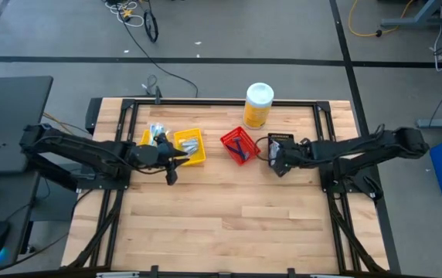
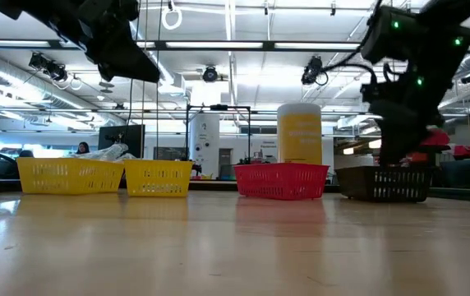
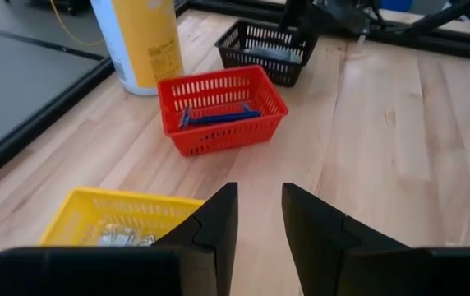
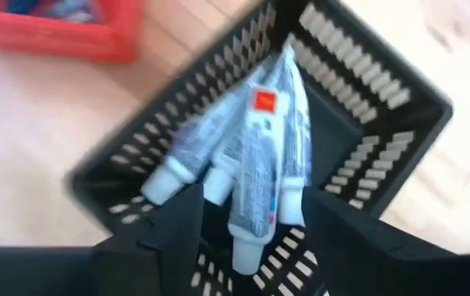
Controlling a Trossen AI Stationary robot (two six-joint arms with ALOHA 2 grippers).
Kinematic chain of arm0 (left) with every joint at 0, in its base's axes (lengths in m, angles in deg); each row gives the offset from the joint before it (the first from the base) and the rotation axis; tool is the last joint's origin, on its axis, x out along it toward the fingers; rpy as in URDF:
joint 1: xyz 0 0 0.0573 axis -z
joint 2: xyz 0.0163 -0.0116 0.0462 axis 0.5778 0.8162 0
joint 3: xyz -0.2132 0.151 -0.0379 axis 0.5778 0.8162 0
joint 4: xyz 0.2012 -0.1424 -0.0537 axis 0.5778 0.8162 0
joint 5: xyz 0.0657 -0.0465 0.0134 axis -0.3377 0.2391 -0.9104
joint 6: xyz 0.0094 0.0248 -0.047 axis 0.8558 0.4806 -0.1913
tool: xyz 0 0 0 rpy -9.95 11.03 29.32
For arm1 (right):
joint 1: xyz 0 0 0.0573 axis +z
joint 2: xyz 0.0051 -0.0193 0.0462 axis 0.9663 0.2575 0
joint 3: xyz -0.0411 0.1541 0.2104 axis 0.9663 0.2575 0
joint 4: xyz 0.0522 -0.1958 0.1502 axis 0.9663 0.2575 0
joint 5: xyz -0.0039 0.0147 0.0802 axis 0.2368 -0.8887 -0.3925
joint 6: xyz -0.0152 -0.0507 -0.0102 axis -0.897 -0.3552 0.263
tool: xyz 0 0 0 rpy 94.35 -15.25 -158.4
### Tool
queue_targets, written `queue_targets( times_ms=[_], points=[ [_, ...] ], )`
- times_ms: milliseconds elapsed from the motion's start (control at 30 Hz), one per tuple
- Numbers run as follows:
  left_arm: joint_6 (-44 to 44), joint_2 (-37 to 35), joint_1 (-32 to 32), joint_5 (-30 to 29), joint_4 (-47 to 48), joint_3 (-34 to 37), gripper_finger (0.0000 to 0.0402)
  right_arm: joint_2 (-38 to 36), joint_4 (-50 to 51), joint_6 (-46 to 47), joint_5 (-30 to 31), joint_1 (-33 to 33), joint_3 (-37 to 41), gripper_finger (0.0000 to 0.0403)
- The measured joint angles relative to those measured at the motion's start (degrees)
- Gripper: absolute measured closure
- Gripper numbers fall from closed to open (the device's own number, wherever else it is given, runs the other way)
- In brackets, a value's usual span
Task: Pick & Place Travel size toiletries
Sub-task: Return to Home Position
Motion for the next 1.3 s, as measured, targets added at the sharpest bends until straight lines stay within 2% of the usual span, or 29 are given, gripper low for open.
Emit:
queue_targets(
  times_ms=[100, 267, 433, 533, 700, 900, 1033, 1133, 1300],
  points=[
    [1.2, -3.2, 0.0, -0.9, 1.6, 0.0, 0.0297, -0.9, 2.3, -6.4, -0.3, 0.7, -3.9, 0.0185],
    [1.7, -11.7, 0.0, -4.2, 7.0, 0.0, 0.0297, -2.9, 2.7, -21.0, -0.1, 2.4, -10.2, 0.0208],
    [4.1, -19.6, 0.0, -4.5, 12.5, 0.0, 0.0297, -6.8, -2.9, -30.3, -0.1, 4.0, -11.6, 0.0235],
    [6.3, -22.8, 0.0, -4.4, 15.2, 0.0, 0.0297, -10.8, -7.2, -33.7, -1.7, 4.9, -9.5, 0.0256],
    [10.8, -26.5, 0.0, -4.4, 16.0, 0.0, 0.0297, -19.0, -16.1, -39.3, -9.1, 5.4, -2.9, 0.0294],
    [11.9, -27.6, 0.0, -3.3, 16.0, 0.0, 0.0297, -30.0, -25.2, -45.9, -10.1, 5.3, 4.6, 0.0336],
    [13.1, -27.5, 0.0, -1.0, 15.2, 0.2, 0.0297, -36.9, -27.3, -47.7, -11.6, 5.2, 8.2, 0.0358],
    [15.1, -27.9, 0.0, 0.8, 9.1, 3.4, 0.0297, -41.8, -27.2, -47.7, -15.1, 5.2, 10.6, 0.0372],
    [18.0, -31.1, 0.0, 0.5, 6.6, 7.8, 0.0297, -48.6, -27.7, -47.7, -16.5, 5.2, 13.6, 0.0386]
  ],
)
